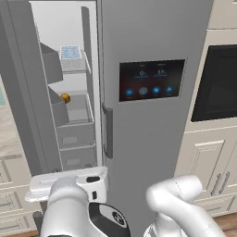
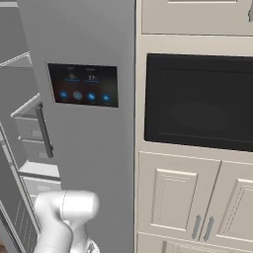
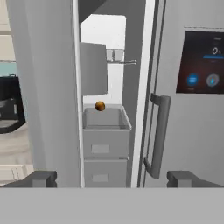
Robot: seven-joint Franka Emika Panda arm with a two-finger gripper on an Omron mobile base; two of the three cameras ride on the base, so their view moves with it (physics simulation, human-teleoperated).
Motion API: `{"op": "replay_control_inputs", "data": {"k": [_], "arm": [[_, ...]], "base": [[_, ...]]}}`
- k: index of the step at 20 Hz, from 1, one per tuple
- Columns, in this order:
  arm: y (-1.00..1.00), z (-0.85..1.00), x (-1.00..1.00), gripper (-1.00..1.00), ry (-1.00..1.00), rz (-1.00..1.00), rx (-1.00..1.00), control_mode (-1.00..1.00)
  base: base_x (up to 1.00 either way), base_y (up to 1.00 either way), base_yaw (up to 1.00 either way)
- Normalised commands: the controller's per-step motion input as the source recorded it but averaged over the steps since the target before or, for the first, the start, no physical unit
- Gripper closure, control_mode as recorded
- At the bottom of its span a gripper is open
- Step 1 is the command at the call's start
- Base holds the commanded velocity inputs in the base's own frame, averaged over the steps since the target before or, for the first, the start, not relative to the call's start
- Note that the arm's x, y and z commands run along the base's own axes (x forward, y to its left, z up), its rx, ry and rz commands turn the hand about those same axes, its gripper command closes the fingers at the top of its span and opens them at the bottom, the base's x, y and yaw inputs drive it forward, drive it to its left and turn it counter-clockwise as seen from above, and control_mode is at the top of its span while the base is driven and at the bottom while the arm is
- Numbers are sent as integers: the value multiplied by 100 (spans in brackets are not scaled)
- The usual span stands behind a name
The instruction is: Open the freezer door, pick up the ice cube tray from the freezer, and place it on the dining counter.
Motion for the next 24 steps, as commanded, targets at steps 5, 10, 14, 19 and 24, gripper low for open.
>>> {"op": "replay_control_inputs", "data": {"k": [5,10,14,19,24], "arm": [[-58,17,-7,-100,0,20,0,-100],[-49,10,-6,-100,-2,23,0,-100],[-43,7,0,-100,-5,26,0,-100],[-41,18,0,-100,-3,26,0,-100],[-39,5,0,-100,-3,31,0,-100]], "base": [[0,0,0],[0,0,0],[0,0,0],[0,0,0],[0,0,0]]}}
